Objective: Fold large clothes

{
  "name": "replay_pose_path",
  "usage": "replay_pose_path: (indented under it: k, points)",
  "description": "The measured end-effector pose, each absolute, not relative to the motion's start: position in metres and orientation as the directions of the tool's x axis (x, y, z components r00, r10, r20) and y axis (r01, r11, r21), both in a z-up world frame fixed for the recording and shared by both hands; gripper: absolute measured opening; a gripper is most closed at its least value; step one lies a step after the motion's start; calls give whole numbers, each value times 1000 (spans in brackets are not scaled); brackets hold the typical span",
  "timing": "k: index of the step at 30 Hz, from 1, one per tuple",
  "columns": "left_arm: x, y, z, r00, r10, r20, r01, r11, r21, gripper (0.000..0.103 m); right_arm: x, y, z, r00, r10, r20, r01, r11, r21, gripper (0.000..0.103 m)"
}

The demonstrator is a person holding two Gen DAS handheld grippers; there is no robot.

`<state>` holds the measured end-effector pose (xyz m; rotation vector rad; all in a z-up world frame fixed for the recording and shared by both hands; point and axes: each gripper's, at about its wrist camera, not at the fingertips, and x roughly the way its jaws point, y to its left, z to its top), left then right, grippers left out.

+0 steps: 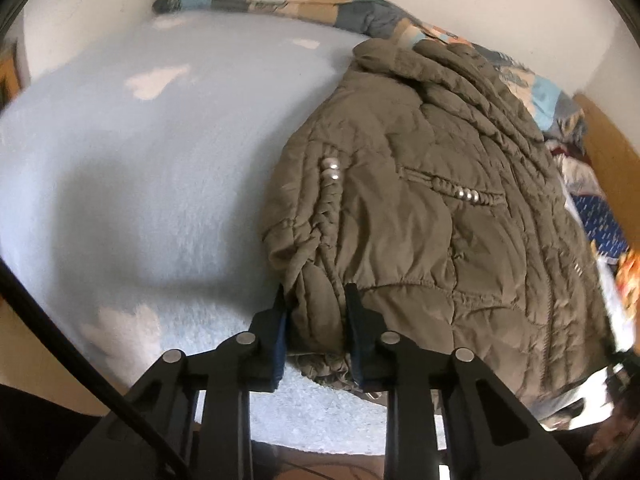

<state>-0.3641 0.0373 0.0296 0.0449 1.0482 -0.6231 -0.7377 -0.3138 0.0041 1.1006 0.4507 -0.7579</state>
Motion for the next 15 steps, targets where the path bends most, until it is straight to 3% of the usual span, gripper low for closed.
replay_pose_path:
  k: [3,7,15]
  points:
    - [-349,55,19,280,-486,-828,398,844,-361,53,-739,-316,0,672,-308,-673,739,231,632,16]
    - [-335,72,4,185,-571,-800,284,810,-513,59,-741,-317,-3,675,-299,-675,737,217,640,18]
    - [-344,55,7,150,-627,-765,337,760,-556,65,-740,-320,-6,682,-282,-675,730,195,655,19]
